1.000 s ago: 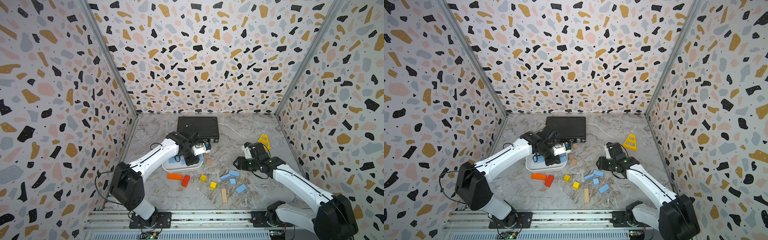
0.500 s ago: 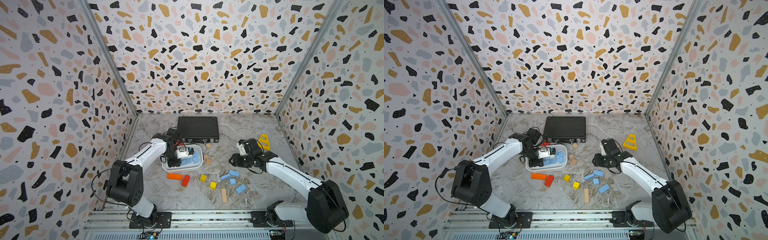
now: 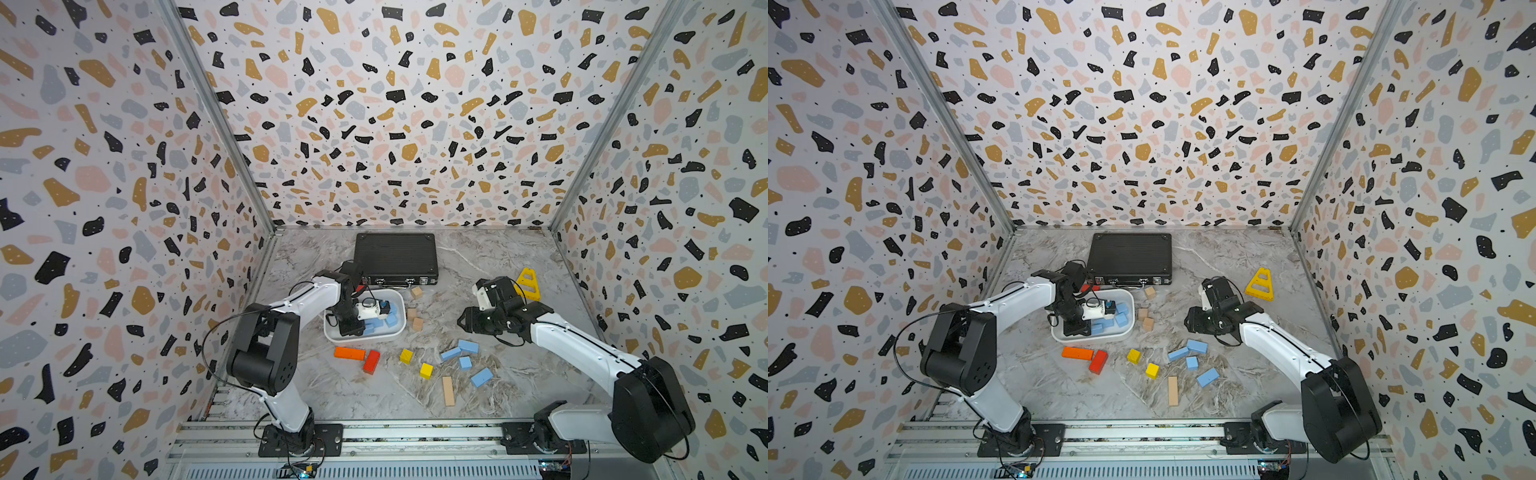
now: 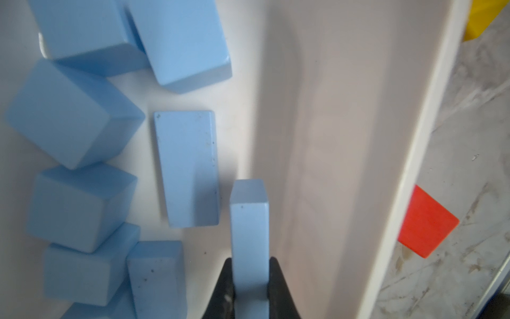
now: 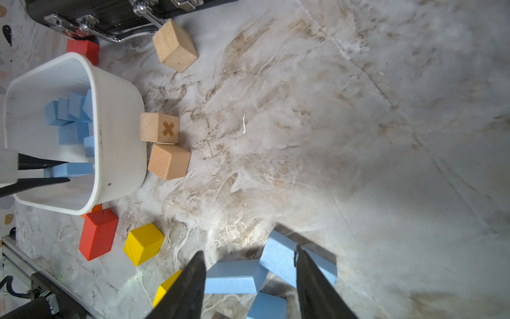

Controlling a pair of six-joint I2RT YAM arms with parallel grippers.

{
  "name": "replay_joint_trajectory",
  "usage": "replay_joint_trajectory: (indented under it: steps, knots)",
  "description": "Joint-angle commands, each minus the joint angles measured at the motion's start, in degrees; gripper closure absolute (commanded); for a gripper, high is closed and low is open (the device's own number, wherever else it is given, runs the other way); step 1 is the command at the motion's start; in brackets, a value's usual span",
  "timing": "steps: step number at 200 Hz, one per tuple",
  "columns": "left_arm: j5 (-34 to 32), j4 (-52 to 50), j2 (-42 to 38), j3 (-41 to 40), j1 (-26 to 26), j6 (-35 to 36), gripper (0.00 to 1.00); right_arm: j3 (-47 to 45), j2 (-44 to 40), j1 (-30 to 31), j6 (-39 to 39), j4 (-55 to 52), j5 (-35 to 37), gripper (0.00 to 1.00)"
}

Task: Pick out the blue building blocks
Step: Place the building block in the storage box.

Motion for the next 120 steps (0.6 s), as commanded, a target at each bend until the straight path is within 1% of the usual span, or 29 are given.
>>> replay_joint_trajectory:
  steps: [1, 43, 66, 120]
  knots:
    - [-1.50, 0.10, 0.40, 0.36, 0.30, 2.37, 0.99, 1.03, -0.68, 0.31, -0.15, -0.28, 0.38, 0.45]
    - [-1.55, -2.86, -0.18, 3.45, 2.56, 4.99, 1.00, 0.19, -1.28, 0.37, -0.06, -0.19, 0.71, 0.46]
    - [-1.59, -3.82, -0.69, 5.02, 4.66, 6.55, 0.99, -0.05, -1.31, 0.36, 0.20, 0.07, 0.58, 0.45]
    - [-3.04, -4.33, 1.05, 7.99, 9.26, 8.45, 0.99, -0.09, -1.25, 0.37, 0.20, 0.59, 0.43, 0.45]
